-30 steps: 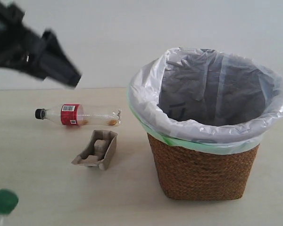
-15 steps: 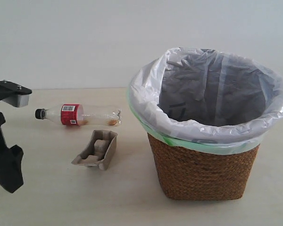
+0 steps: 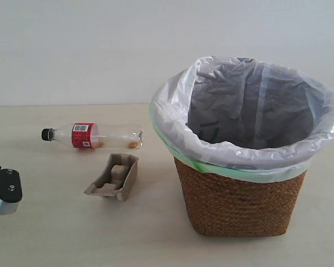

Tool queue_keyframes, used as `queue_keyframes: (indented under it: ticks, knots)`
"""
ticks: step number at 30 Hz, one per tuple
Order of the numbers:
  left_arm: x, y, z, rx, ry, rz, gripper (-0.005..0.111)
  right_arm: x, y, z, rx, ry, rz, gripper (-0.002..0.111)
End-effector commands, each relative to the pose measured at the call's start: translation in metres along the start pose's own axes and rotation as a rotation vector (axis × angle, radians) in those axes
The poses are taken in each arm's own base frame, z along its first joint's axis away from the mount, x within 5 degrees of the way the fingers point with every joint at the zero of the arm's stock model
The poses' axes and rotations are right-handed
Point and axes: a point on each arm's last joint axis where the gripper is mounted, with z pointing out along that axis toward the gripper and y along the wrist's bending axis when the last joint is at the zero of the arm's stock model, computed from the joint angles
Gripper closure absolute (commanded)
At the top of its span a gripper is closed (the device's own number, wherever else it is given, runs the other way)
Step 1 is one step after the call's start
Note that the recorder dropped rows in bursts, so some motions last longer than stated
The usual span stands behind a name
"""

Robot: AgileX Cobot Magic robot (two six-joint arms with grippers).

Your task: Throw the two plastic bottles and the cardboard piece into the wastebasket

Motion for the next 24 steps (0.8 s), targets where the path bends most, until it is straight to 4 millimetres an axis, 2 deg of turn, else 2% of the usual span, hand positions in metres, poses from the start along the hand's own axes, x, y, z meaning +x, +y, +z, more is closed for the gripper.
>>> queue_keyframes:
  ticks: [1,6,11,15,24]
  knots:
    - [-0.007,-0.01,-0.003,0.058,-0.089,0.016,0.038,-0.001,0.0,0.0,0.008,-0.016,-0.009,0.108]
    - [-0.003,-0.01,0.002,0.051,-0.055,0.01,0.025,-0.001,0.0,0.0,0.008,-0.016,-0.009,0.108]
    - [0.007,-0.019,0.021,0.106,0.003,0.014,0.025,-0.001,0.0,0.0,0.008,-0.016,-0.009,0.108]
    - [0.006,-0.019,0.023,0.099,-0.019,0.037,0.025,-0.001,0.0,0.0,0.008,-0.016,-0.009,0.108]
    - [0.01,-0.016,0.049,-0.032,-0.059,0.213,0.025,-0.001,0.0,0.0,0.008,-0.016,-0.009,0.108]
